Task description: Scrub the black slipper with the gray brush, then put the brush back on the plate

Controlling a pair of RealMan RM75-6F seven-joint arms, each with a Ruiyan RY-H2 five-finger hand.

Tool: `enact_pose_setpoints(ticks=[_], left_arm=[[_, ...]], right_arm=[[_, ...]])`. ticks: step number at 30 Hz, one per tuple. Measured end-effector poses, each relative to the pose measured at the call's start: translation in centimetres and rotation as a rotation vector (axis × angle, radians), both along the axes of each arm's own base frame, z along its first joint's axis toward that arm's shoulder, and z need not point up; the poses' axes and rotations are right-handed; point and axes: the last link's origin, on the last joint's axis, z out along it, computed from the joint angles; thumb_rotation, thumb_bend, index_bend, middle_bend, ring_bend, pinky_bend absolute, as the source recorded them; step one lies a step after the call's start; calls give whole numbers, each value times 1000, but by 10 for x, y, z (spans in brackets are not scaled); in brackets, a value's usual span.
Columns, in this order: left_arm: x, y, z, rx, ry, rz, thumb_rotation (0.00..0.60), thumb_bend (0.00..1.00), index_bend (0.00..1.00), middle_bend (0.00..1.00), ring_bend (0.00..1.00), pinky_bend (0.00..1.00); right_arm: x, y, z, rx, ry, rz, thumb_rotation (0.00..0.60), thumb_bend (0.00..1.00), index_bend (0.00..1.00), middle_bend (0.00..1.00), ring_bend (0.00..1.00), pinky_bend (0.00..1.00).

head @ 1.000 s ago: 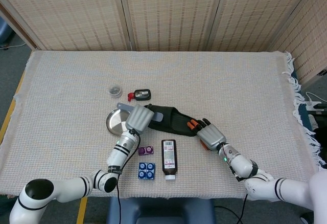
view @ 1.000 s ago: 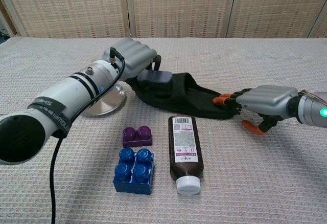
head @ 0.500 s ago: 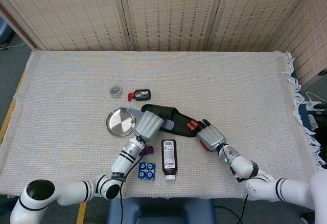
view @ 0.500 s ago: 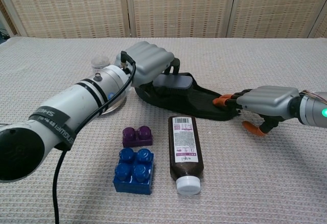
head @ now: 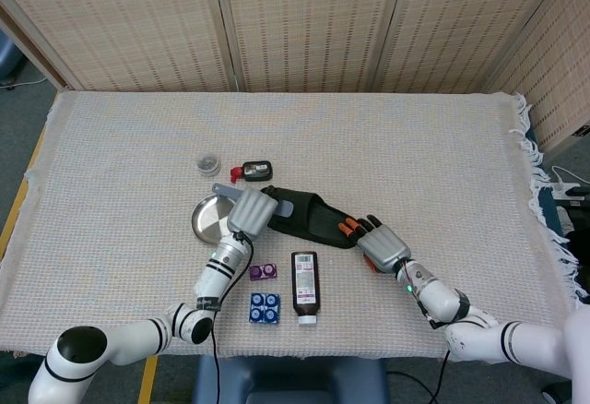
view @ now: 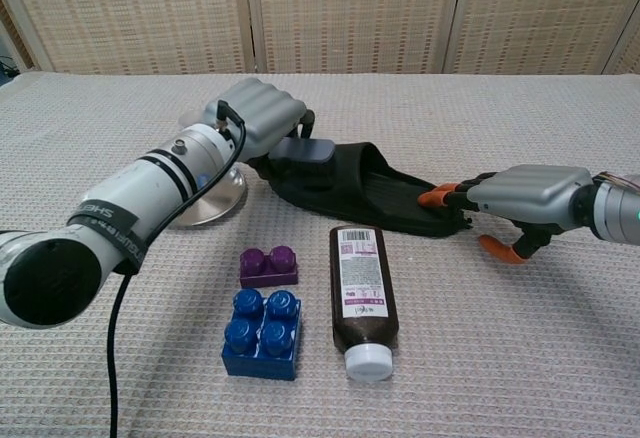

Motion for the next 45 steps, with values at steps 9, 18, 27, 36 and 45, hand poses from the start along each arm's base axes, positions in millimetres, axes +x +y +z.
enact_pose_setpoints(ticks=[9, 18, 27, 36, 45], left_arm=[[5, -9, 9, -20, -58, -14, 600, 437, 437, 446, 748, 954], [-44, -23, 60, -8, -38, 41, 600, 437, 436, 449, 749, 954], [-103, -16, 69, 37, 68, 164, 600, 436, 433, 447, 749, 954], [-124, -21, 51, 17, 145, 202, 600, 436, 426, 448, 748, 954], [-118, -22, 45, 0, 140, 205, 600, 439, 358, 378, 749, 954]], right_arm=[[4, -1, 10, -29, -27, 9, 600, 618, 0, 0, 0, 0], [15, 2, 42, -96, -129, 5, 600, 510, 0, 0, 0, 0], [37, 4, 76, -162, -236, 26, 600, 475, 0, 0, 0, 0], [36, 4, 78, -171, -215, 25, 600, 475, 0, 0, 0, 0], [33, 4, 75, -155, -210, 6, 600, 475, 0, 0, 0, 0]])
